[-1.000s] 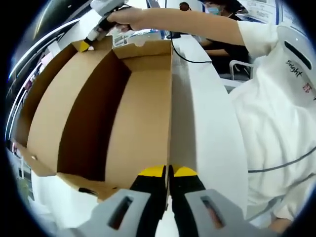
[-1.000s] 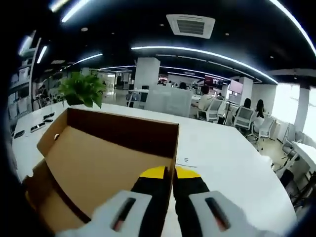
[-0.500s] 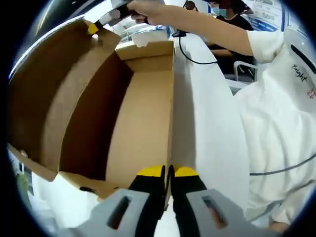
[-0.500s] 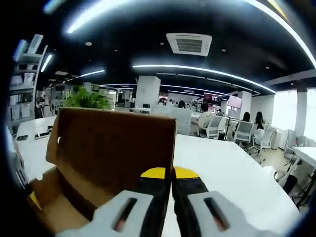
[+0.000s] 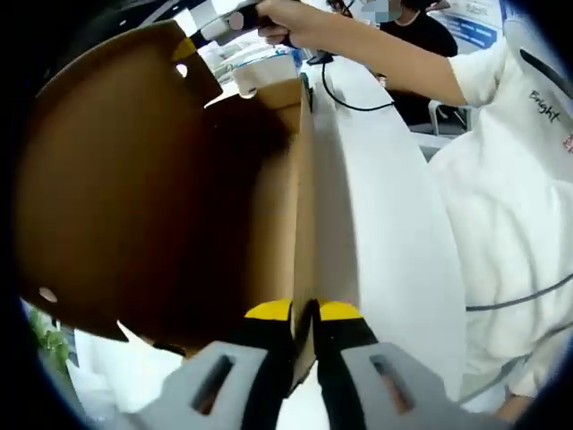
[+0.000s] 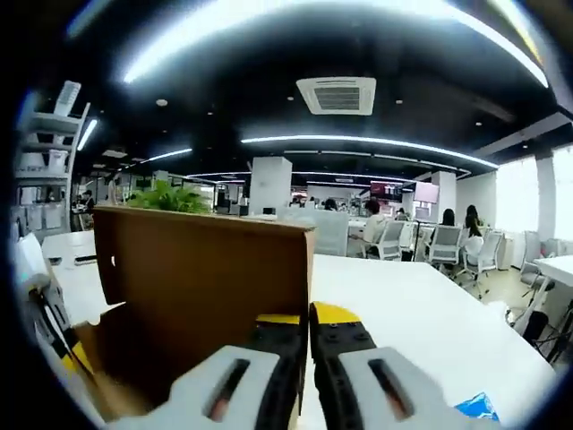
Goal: Operate the shoe box by opening the lid, removing the specified soft item, and placing it in the target area until the item is outside and the box remains undamaged.
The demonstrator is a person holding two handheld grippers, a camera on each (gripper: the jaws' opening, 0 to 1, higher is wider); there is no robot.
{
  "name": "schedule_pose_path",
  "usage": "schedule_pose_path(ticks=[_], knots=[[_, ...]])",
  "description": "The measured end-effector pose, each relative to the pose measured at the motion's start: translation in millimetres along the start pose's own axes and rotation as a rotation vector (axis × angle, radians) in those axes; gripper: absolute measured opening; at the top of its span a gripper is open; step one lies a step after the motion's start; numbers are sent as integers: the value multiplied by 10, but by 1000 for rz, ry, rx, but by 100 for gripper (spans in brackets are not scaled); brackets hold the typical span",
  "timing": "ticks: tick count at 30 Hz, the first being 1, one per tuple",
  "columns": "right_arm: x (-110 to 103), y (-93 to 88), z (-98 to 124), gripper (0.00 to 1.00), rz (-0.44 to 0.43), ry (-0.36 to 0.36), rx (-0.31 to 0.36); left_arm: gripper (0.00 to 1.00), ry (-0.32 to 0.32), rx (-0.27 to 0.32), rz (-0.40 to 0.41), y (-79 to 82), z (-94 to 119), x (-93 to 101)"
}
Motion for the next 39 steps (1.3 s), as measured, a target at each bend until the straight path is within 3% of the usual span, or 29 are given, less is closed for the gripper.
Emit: schedule_pose_path(ticks=[3, 7, 13, 18, 21, 29, 32, 34, 35, 37, 39], knots=[[-1, -8, 53, 0, -42, 6, 6, 8, 3, -1, 8, -1, -1, -2], [-12, -7, 93, 0, -8, 2, -10, 8, 8, -9, 0, 3, -3, 1], [12, -37, 115, 0, 0, -7, 16, 15, 111, 4, -14, -54, -7, -70], [0, -66, 153, 0, 27, -20, 35, 18, 186, 18, -74, -66, -2, -79], [-3, -84, 174, 0, 26, -18, 50, 18, 189, 58, -76, -88, 14, -81], [-22, -116, 200, 0, 35, -30, 73, 20, 227, 188, 40, -71, 140, -169], [-25, -133, 205, 0, 45, -36, 77, 18, 291, 256, 61, -30, 191, -189], [-18, -160, 198, 0, 56, -48, 77, 21, 384, 269, 33, -23, 209, -208], [-16, -175, 197, 0, 58, -50, 78, 21, 399, 280, 21, -17, 208, -192], [-24, -188, 227, 0, 56, -52, 84, 22, 435, 341, 62, 4, 224, -177], [-40, -193, 242, 0, 62, -53, 84, 22, 450, 362, 99, -18, 231, -174]])
Point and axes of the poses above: the point that each gripper's makers call its tool centre point, and the gripper's own axes: z roughly backward along the fingers, x roughly to its right, y roughly out of its top, the point moved 6 cm from there along z, roughly backward along the fingers, and after that the axes turned 13 degrees about -z, right-handed, at the moved point
